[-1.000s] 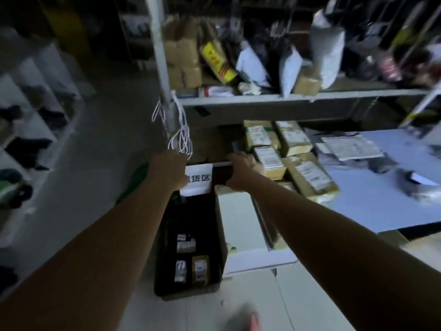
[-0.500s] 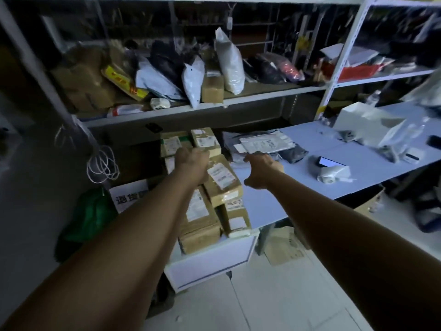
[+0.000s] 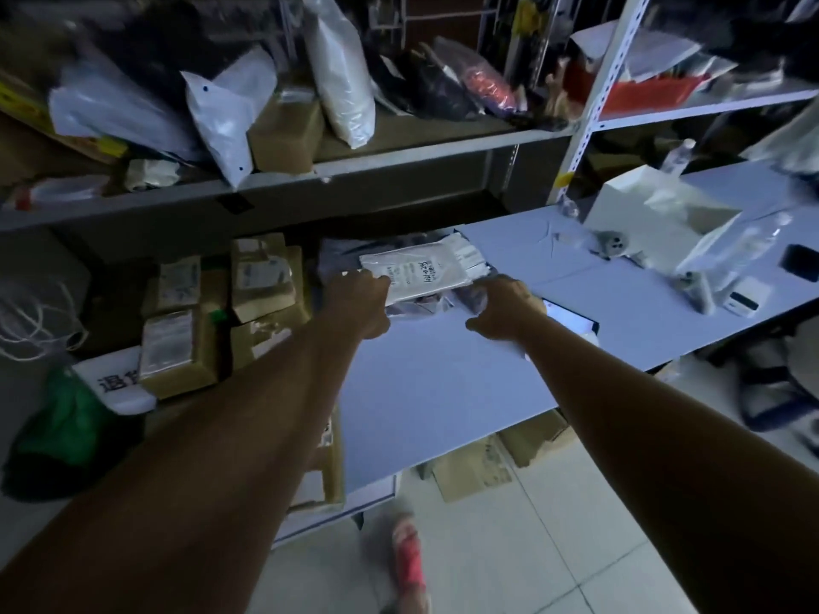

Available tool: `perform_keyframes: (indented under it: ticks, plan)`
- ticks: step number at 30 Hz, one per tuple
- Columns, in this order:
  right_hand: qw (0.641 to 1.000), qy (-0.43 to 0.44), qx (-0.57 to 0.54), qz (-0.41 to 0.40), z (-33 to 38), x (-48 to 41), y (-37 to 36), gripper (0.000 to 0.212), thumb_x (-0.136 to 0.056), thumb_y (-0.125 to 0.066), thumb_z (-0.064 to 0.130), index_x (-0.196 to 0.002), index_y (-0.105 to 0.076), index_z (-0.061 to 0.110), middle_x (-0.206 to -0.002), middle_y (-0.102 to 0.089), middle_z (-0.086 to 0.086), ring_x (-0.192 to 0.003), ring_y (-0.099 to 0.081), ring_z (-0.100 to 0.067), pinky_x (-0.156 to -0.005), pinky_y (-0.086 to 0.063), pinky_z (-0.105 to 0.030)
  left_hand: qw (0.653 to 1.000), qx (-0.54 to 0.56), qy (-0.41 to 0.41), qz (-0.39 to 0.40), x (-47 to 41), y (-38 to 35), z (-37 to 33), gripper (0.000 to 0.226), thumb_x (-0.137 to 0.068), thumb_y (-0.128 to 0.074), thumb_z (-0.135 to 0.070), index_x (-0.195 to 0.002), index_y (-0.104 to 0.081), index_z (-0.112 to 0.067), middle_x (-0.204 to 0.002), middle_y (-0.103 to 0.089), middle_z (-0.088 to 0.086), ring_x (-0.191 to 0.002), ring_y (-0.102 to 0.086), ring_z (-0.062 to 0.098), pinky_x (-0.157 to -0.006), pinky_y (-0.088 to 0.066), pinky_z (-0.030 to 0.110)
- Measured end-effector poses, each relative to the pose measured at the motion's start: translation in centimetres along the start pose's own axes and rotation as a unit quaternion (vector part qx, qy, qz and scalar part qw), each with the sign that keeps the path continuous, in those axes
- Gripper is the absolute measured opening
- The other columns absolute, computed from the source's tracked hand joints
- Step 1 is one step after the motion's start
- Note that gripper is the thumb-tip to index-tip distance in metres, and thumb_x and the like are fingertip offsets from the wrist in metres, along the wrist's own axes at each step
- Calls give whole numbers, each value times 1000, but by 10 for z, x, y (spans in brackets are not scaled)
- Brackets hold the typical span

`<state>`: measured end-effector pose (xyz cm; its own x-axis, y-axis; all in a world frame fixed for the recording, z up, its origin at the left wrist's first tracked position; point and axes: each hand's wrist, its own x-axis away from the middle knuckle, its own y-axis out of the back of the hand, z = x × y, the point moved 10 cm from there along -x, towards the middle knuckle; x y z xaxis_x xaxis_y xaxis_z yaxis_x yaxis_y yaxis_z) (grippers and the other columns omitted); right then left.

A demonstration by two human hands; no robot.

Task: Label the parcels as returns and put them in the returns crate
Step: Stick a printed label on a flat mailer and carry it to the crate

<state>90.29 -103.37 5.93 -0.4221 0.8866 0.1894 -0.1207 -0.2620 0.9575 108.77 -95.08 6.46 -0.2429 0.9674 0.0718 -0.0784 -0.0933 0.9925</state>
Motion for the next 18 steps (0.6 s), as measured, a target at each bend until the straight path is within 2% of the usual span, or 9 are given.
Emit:
perform_keyframes:
  ticks: [4, 6, 8, 12, 13, 15, 18]
  plan:
    - [1000, -4, -21, 21, -17, -85, -21, 58, -72, -70, 40, -128, -58, 27, -133, -56, -6, -124, -52, -30, -101, -48, -43, 999, 32, 28, 28, -77, -49, 9, 55, -90, -61, -40, -134, -46, -11, -129, -54, 16, -122, -51, 34, -98, -43, 43]
    - [998, -4, -44, 37, -22, -126, -39, 64, -70, -67, 44, -131, -56, 27, -134, -58, -5, -125, -53, -28, -103, -47, -42, 995, 68, 62, 40, -106, -73, 17, 54, -90, -61, -39, -133, -46, -10, -128, -54, 16, -121, -51, 33, -98, -42, 43]
    - [996, -7, -72, 46, -26, -159, -52, 63, -76, -69, 42, -136, -54, 28, -136, -58, -2, -125, -53, -26, -100, -48, -36, 987, 104, 106, 54, -130, -98, 26, 56, -92, -59, -41, -135, -43, -10, -129, -51, 16, -121, -50, 34, -96, -43, 43]
    - [989, -6, -148, -22, -32, -220, -56, 54, -89, -64, 27, -141, -50, 21, -133, -56, -9, -119, -57, -28, -96, -47, -33, 935, 263, 214, 101, -159, -149, 37, 77, -93, -59, -44, -150, -23, -6, -141, -39, 22, -129, -43, 40, -102, -43, 45]
    - [987, -4, -157, -26, -35, -233, -60, 55, -90, -63, 27, -143, -48, 19, -133, -54, -12, -119, -57, -30, -99, -47, -35, 920, 297, 235, 104, -164, -159, 37, 78, -93, -60, -45, -149, -24, -4, -140, -39, 24, -129, -43, 41, -103, -43, 45]
    - [988, -8, -154, 12, -39, -256, -78, 60, -93, -62, 32, -147, -42, 16, -136, -53, -16, -124, -52, -34, -103, -42, -38, 898, 332, 277, 82, -172, -167, 39, 71, -89, -65, -45, -139, -40, -2, -133, -46, 25, -124, -47, 40, -102, -45, 44]
    - [979, 1, -190, 75, -42, -281, -106, 64, -93, -64, 33, -146, -40, 8, -135, -58, -18, -124, -54, -36, -102, -45, -42, 869, 368, 331, 31, -180, -167, 43, 60, -78, -74, -45, -120, -58, -6, -119, -60, 19, -110, -60, 35, -91, -54, 41]
